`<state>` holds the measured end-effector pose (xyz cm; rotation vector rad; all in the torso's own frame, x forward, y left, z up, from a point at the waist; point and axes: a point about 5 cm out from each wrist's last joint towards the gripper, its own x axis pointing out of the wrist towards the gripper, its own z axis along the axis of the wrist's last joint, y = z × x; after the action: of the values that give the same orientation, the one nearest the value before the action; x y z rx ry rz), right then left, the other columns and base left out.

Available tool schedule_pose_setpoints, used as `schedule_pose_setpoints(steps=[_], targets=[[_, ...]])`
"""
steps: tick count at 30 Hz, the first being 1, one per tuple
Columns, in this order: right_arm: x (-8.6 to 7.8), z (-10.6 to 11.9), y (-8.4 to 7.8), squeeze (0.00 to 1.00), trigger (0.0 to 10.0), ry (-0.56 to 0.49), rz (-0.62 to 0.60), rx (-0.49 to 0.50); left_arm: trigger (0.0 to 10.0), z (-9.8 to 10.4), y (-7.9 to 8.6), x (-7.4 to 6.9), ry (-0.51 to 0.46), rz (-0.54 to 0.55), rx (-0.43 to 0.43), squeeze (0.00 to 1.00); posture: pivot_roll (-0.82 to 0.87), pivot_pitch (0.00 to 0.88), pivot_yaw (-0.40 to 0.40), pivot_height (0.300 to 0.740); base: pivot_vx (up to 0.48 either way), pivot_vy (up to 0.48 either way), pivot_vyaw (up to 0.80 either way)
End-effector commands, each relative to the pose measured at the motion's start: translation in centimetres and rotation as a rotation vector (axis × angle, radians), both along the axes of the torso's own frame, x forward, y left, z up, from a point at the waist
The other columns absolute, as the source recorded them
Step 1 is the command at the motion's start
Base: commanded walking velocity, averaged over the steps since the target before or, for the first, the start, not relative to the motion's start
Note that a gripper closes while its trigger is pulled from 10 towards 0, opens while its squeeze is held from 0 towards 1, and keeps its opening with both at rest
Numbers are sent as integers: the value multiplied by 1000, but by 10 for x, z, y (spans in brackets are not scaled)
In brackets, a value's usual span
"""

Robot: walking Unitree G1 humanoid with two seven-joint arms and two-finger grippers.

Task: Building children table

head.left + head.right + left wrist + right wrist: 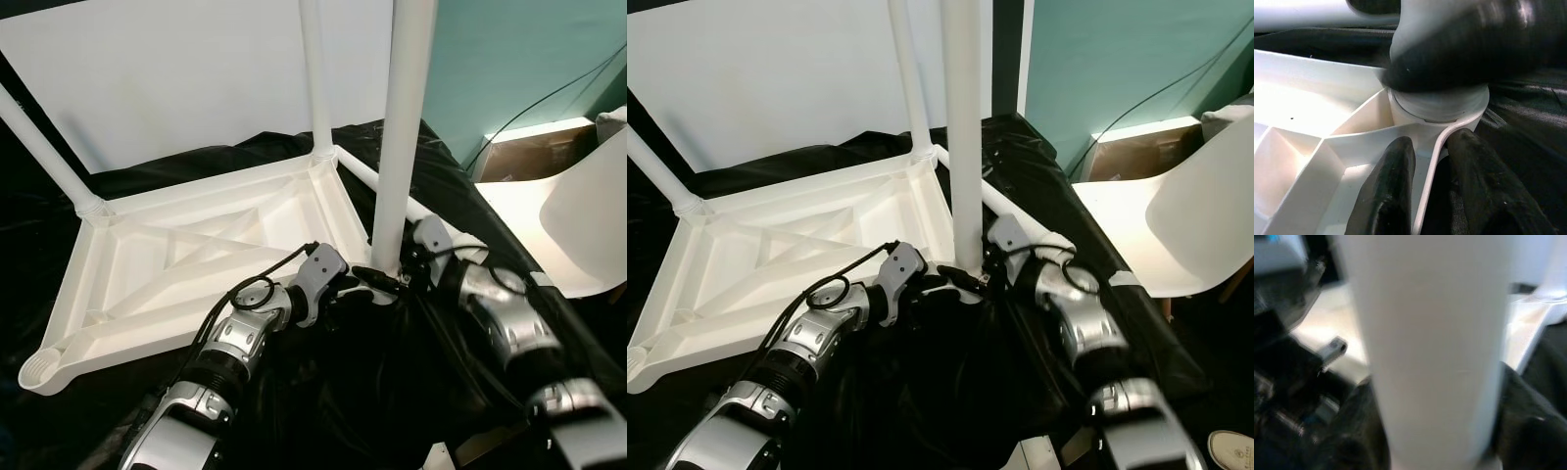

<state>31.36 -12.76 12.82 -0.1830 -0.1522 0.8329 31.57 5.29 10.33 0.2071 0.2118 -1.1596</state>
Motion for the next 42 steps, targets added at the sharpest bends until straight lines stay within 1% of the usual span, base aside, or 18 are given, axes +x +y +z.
schedule_pose_setpoints(steps=[1,2,4,5,12,13,14,15,17,18,21,22,23,26,29,35,36,42], targets=[[-11,-22,13,0,0,54,-85,43,10000,-17,3,-6,68,8,49,0,-1,0,87,740,0,0,0],[-16,-26,14,0,0,25,-198,89,10000,-17,4,-6,70,8,50,0,1,0,90,740,0,0,0],[-16,-26,14,0,0,25,-198,89,10000,-17,4,-6,70,8,50,0,1,0,90,740,0,0,0],[-20,-28,14,0,0,6,-271,117,10000,-17,5,-6,70,8,50,0,1,0,90,740,0,0,0],[-23,-32,17,0,0,14,-350,155,10000,-18,7,-7,73,0,63,0,-3,0,107,740,0,0,0],[-23,-33,17,0,1765,23,-342,143,10000,-18,7,-7,73,-1,64,0,-4,0,107,740,0,0,0],[-23,-33,17,0,1765,23,-342,143,10000,-18,7,-7,73,-1,64,0,-4,0,107,740,0,0,0],[-23,-33,18,0,10000,32,-339,133,10000,-19,7,-7,73,-2,65,0,-4,0,107,740,0,0,0],[-24,-34,19,0,10000,41,-323,121,10000,-19,6,-7,73,-4,65,0,-4,0,104,740,0,0,0],[-25,-35,20,1000,10000,48,-298,114,10000,-19,6,-7,73,-4,66,0,-4,0,104,740,0,0,0],[-24,-32,21,1000,10000,54,-201,97,10000,-19,6,-7,74,-4,66,0,-8,0,102,740,0,0,0],[-23,-29,20,251,10000,51,-142,83,10000,-19,5,-7,74,-4,65,0,-8,0,102,740,0,0,0],[-22,-26,19,0,10000,48,-98,73,10000,-19,5,-7,74,-4,65,0,-8,0,102,740,0,0,0],[-18,-19,15,0,10000,35,-4,26,10000,-19,4,-7,73,-3,62,0,-12,0,98,740,0,0,0],[-16,-16,14,0,10000,29,21,7,10000,-19,4,-7,73,-2,61,0,-12,0,98,740,0,0,0],[-1,-3,-5,0,10000,23,101,-121,10000,-19,2,-7,73,-2,56,0,-15,0,96,740,0,0,0],[0,-3,-7,0,0,46,139,-148,10000,-19,2,-7,73,-1,56,0,-14,0,91,740,0,0,0],[1,-7,-17,0,0,148,203,-174,10000,-19,3,-8,72,5,51,0,-6,0,83,740,0,0,0]])
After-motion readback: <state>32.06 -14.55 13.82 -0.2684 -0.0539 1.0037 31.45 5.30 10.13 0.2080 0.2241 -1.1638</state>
